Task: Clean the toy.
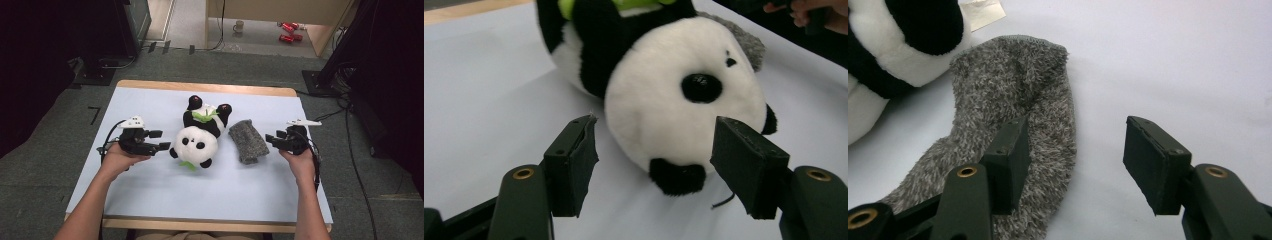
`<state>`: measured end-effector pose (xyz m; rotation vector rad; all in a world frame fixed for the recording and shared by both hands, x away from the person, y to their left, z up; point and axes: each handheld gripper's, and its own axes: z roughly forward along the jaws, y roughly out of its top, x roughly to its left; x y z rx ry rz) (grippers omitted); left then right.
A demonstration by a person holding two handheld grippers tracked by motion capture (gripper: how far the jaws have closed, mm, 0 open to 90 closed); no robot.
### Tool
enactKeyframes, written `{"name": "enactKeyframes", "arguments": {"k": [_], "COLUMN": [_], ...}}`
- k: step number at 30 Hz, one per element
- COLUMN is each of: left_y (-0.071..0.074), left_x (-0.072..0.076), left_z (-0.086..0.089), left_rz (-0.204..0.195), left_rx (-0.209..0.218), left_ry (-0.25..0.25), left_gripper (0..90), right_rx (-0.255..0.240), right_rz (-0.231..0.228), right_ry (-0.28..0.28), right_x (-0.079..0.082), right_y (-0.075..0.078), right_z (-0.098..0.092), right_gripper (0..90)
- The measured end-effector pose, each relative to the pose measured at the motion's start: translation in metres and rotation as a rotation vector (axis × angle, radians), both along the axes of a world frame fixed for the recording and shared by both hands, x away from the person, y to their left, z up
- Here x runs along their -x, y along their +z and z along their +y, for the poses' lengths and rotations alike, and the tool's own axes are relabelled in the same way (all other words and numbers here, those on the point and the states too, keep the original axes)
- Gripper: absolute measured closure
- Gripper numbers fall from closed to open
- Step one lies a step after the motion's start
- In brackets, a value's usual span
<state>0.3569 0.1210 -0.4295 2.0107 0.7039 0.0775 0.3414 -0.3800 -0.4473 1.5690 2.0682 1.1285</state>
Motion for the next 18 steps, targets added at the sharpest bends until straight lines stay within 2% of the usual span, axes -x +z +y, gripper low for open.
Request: {"name": "enactKeyframes", "arguments": {"k": [7,9,10,12,13,15,18], "left_y": [-0.017,-0.023,-0.025,-0.025,-0.024,-0.021,-0.018], "left_x": [-0.002,-0.004,-0.004,-0.003,-0.003,-0.003,0.0], "left_z": [-0.037,-0.045,-0.048,-0.05,-0.051,-0.052,-0.05], "left_rz": [0.022,0.014,-0.005,-0.028,-0.021,-0.003,-0.029], "left_rx": [-0.048,-0.062,-0.046,-0.053,-0.061,-0.074,-0.074], "left_ry": [-0.08,-0.092,-0.097,-0.086,-0.075,-0.042,-0.013], "left_gripper": [30.6,27.9,28.6,44.1,54.4,68.8,77.8], "right_rx": [0.016,0.023,0.023,0.022,0.025,0.03,0.05], "right_rz": [0.022,0.027,0.028,0.031,0.034,0.041,0.059], "right_ry": [-0.001,-0.003,-0.004,-0.006,-0.007,-0.004,0.0], "right_x": [-0.002,-0.002,-0.002,-0.002,-0.003,-0.003,-0.004], "right_y": [-0.007,-0.009,-0.009,-0.01,-0.011,-0.013,-0.017], "right_z": [0.0,-0.001,-0.001,-0.001,-0.001,-0.001,0.0], "right_gripper": [43.4,43.0,43.0,43.0,43.0,43.0,42.9]}}
